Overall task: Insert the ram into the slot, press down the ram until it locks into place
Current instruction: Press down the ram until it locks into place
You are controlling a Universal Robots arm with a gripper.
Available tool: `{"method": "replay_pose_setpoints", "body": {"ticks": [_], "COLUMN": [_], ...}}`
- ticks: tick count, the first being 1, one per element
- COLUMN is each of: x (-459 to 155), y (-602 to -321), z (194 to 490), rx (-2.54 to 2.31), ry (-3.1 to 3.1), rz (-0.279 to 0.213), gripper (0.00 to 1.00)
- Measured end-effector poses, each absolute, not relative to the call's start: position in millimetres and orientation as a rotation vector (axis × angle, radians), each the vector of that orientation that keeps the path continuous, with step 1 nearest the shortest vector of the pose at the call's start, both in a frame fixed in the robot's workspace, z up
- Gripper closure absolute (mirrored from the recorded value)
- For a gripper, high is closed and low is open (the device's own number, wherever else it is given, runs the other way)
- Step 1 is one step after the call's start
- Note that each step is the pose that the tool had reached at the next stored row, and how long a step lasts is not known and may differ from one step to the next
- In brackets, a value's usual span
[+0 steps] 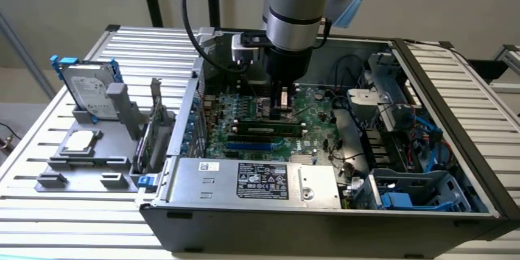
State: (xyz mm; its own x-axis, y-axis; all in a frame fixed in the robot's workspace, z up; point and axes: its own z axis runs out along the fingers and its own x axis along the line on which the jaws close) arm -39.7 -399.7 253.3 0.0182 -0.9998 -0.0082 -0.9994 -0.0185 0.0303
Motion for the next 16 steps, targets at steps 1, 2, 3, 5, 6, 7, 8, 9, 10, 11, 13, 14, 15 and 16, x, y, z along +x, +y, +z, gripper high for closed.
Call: {"method": "replay_pose_setpoints", "body": {"ticks": [1,2,3,5,6,7,8,9,10,11,13,14,15,16], "x": [-39.7,-39.7,-39.7,-39.7,-39.7,-39.7,-39.7,-39.7,-39.7,-39.7,-39.7,-39.7,-39.7,-39.8], "y": [-399.7,-399.7,-399.7,-399.7,-399.7,-399.7,-399.7,-399.7,-399.7,-399.7,-399.7,-399.7,-399.7,-399.7], "z": [253.3,253.3,253.3,253.3,253.3,253.3,253.3,253.2,253.3,253.2,253.2,253.3,253.3,253.3], "rx": [2.230,2.230,2.230,2.230,2.230,2.230,2.230,2.230,2.230,2.230,2.230,2.230,2.230,2.230], "ry": [-2.190,-2.190,-2.190,-2.190,-2.190,-2.190,-2.190,-2.190,-2.190,-2.190,-2.190,-2.190,-2.190,-2.190], "rz": [-0.042,-0.042,-0.042,-0.042,-0.042,-0.042,-0.042,-0.042,-0.042,-0.042,-0.042,-0.042,-0.042,-0.042], "gripper": [0.90,0.90,0.90,0.90,0.90,0.90,0.90,0.90,0.90,0.90,0.90,0.90,0.90,0.90]}}
